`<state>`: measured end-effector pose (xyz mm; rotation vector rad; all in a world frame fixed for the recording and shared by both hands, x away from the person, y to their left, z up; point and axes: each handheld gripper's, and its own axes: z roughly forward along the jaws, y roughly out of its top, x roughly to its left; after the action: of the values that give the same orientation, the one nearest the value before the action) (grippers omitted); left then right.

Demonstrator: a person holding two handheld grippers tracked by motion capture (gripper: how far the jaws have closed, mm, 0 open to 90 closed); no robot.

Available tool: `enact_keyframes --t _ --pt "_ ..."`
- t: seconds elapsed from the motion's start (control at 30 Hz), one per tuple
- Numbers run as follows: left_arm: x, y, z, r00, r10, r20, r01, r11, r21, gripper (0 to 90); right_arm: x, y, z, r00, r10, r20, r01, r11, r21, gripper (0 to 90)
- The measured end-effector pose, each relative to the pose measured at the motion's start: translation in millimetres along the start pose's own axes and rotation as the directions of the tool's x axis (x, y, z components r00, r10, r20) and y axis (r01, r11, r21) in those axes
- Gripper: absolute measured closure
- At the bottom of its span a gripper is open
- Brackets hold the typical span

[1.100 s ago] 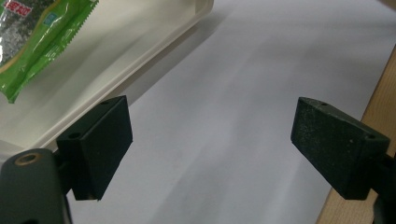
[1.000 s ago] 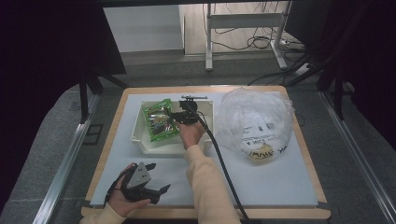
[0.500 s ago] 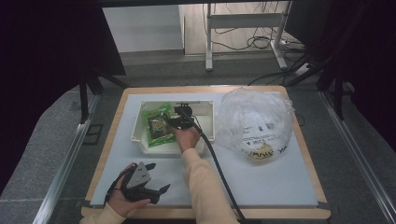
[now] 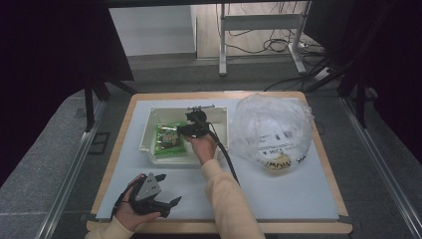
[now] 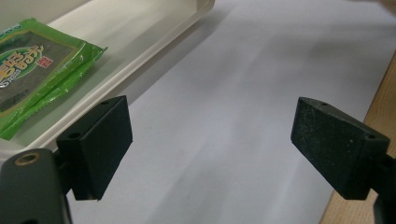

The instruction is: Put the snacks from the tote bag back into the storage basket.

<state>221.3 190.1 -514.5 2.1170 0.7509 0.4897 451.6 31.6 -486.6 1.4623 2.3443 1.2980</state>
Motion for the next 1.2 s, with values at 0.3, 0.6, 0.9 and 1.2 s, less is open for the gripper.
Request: enact_keyframes --t 0.3,0.6,0.9,1.2 --pt "0.1 -0.6 0.8 0.9999 -0.005 -0.014 0.005 1.0 0.002 12.5 4.5 0.5 -39.4 0.9873 -0.125 -0.098 0.121 0.992 -0.04 42.9" --pt "0.9 -1.6 2.8 0.9993 -0.003 -0.037 0.004 0.9999 0.014 12.5 -8.4 -13.1 -87.1 0.9659 -0.228 -0.122 0.216 0.97 -0.108 37.4" --pt "2.2 -2.0 4.8 0.9985 -0.004 -0.054 0.005 0.9997 0.023 12.5 -33.1 -54.0 -139.1 0.9435 -0.308 -0.123 0.288 0.945 -0.157 35.2" --pt "4.0 -3.0 8.4 0.9975 -0.014 -0.07 0.017 0.9992 0.037 12.5 -57.3 -93.5 -178.9 0.938 -0.335 -0.089 0.317 0.933 -0.173 34.5"
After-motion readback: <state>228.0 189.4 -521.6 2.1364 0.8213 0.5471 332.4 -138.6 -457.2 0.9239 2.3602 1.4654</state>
